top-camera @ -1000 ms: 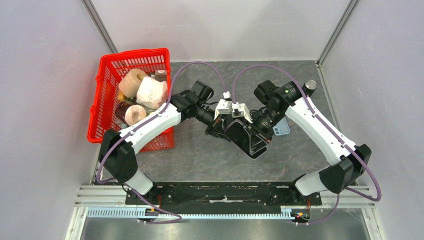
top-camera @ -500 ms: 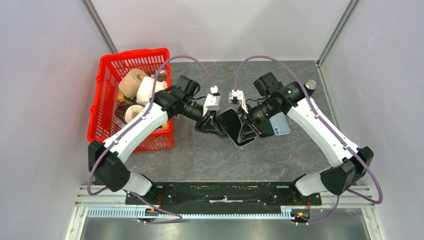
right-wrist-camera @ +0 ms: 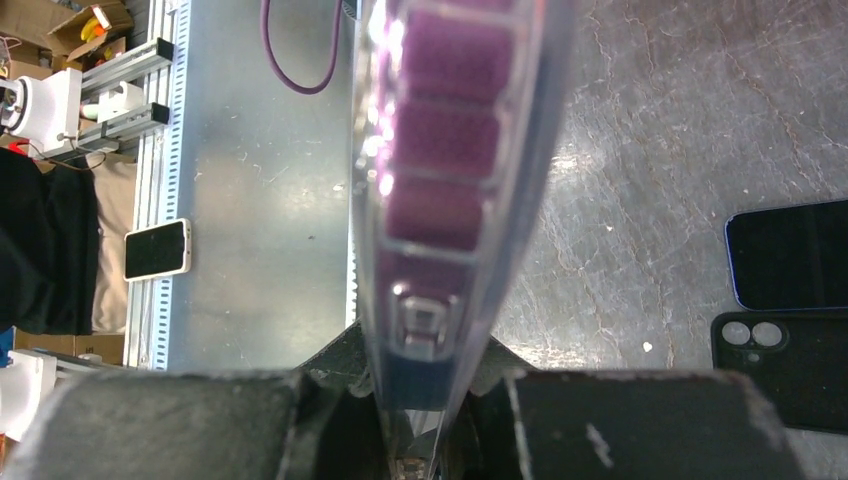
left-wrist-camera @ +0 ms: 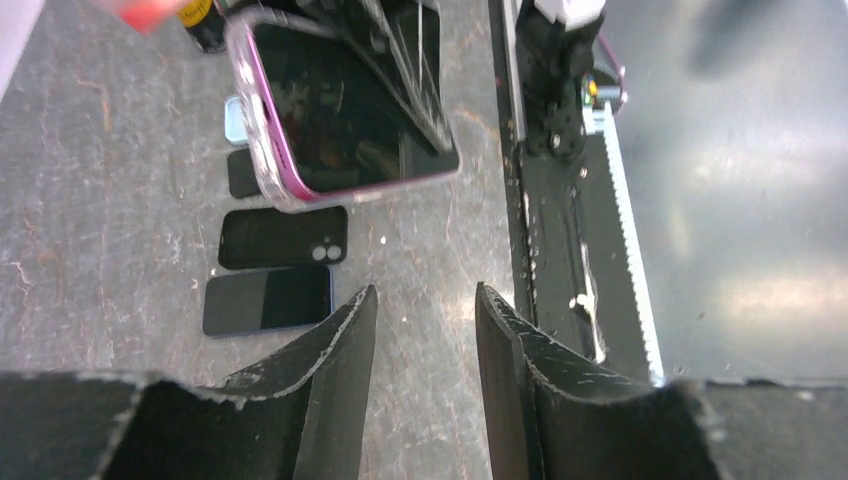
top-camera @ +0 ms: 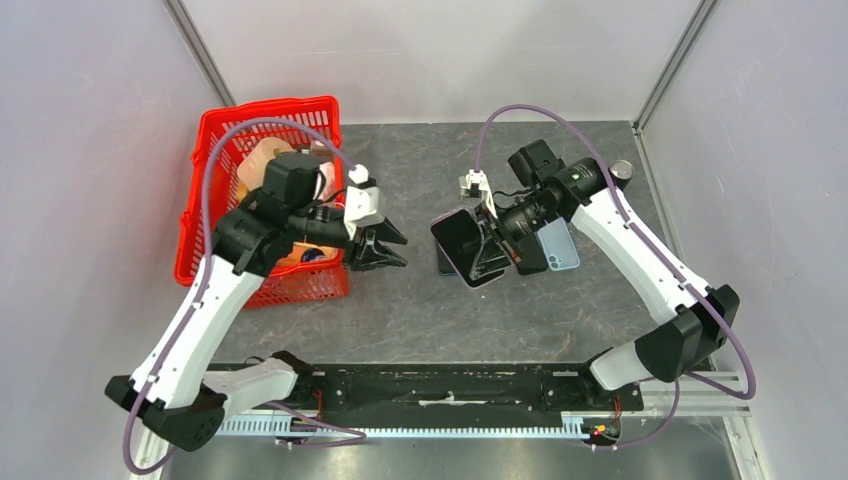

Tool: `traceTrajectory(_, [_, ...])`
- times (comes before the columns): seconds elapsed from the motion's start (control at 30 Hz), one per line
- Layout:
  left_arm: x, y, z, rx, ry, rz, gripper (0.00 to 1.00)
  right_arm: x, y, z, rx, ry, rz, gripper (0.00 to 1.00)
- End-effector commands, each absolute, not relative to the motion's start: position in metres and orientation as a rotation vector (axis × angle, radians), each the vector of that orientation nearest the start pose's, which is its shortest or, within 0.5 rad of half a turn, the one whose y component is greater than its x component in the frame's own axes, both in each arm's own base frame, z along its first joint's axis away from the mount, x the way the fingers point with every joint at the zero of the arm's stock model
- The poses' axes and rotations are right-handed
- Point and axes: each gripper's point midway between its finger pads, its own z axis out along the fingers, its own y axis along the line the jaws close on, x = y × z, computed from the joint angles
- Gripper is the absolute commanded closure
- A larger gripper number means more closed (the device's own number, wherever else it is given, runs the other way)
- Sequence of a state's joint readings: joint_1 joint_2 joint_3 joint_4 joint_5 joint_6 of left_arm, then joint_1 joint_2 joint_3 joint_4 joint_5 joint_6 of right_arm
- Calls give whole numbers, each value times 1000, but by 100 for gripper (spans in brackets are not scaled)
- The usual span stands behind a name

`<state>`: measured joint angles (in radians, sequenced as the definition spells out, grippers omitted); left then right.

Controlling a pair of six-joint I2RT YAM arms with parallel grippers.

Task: Take the phone out of the phone case
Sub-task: Remove the phone case from the phone.

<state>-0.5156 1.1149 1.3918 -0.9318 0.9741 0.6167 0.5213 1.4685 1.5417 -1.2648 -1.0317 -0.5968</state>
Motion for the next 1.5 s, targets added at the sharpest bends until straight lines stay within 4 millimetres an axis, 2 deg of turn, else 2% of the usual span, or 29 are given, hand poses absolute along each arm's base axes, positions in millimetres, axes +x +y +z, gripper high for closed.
traceTrajectory(0.0, [161,-248,382,1297,1440,-1091,52,162,262,295,-1516,1764,1414,100])
traceTrajectory(0.13, [165,-264,398,1153,1484,-1275,50,162,263,296,-1511,1765,1423,100])
traceTrajectory(0.27, [179,-273,395,1037,1573,-1356,49,160,263,296,-1506,1764,1447,100])
traceTrajectory(0.47, [184,-279,390,967,1654,-1422,49,158,262,297,-1505,1763,1449,100])
traceTrajectory(1.03, [187,-277,375,931,1715,-1407,49,159,263,297,-1499,1772,1447,100])
traceTrajectory(1.47, [180,-276,378,942,1694,-1434,49,163,264,294,-1491,1793,1438,100])
